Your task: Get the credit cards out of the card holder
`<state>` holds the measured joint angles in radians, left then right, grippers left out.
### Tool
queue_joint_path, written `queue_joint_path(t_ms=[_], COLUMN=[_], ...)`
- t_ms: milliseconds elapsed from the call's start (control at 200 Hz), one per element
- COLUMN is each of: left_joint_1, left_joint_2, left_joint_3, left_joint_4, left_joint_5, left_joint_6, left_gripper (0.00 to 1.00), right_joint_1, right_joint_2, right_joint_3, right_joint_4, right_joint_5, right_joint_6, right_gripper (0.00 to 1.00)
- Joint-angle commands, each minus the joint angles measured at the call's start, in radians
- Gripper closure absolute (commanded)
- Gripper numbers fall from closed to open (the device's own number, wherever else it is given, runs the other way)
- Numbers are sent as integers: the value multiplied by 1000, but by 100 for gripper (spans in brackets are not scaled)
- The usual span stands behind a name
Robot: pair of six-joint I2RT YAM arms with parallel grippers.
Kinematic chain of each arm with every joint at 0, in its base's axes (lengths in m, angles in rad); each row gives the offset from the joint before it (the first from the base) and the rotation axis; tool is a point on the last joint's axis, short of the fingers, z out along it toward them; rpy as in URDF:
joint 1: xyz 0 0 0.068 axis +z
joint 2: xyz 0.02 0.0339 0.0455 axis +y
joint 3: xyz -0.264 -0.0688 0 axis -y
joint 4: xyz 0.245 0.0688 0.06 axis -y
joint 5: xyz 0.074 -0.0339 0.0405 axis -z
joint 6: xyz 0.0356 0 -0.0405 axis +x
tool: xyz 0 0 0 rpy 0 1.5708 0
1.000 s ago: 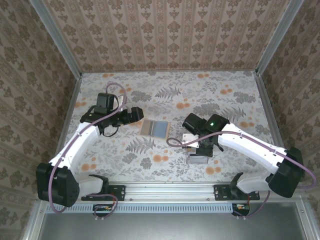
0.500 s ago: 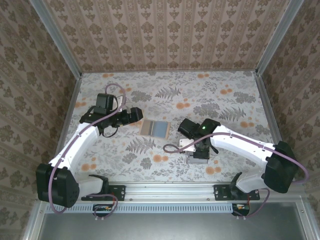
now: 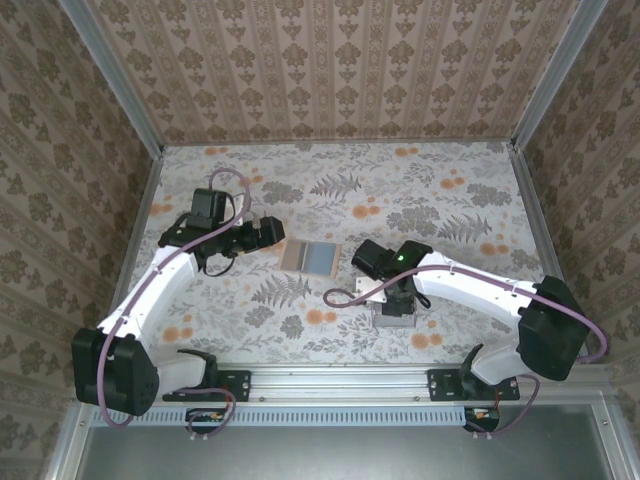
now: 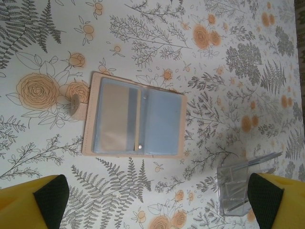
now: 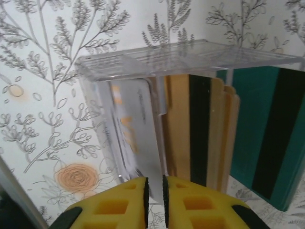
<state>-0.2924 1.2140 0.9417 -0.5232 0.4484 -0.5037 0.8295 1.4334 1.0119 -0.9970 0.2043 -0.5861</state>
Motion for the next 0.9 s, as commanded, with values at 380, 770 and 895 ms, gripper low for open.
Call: queue_joint_path(t_ms=[380,770,895], left_joint_1=[10,23,22], left_joint_2=[-2,61,94], left_joint_3=[-24,-35,-38], left_joint_4=[-4,42,47], left_joint_5=[7,48,58], left_joint_6=[19,1,-2], left_gripper=[0,11,22], right_joint_1=[-6,-12,-22], right_joint_2=[3,317,400], right_joint_3=[177,408,407], right_joint_4=[150,276,323], right_joint_5=[-34,-162,-146], right_joint_6=[570,1199,1308], right_gripper=[83,100,100])
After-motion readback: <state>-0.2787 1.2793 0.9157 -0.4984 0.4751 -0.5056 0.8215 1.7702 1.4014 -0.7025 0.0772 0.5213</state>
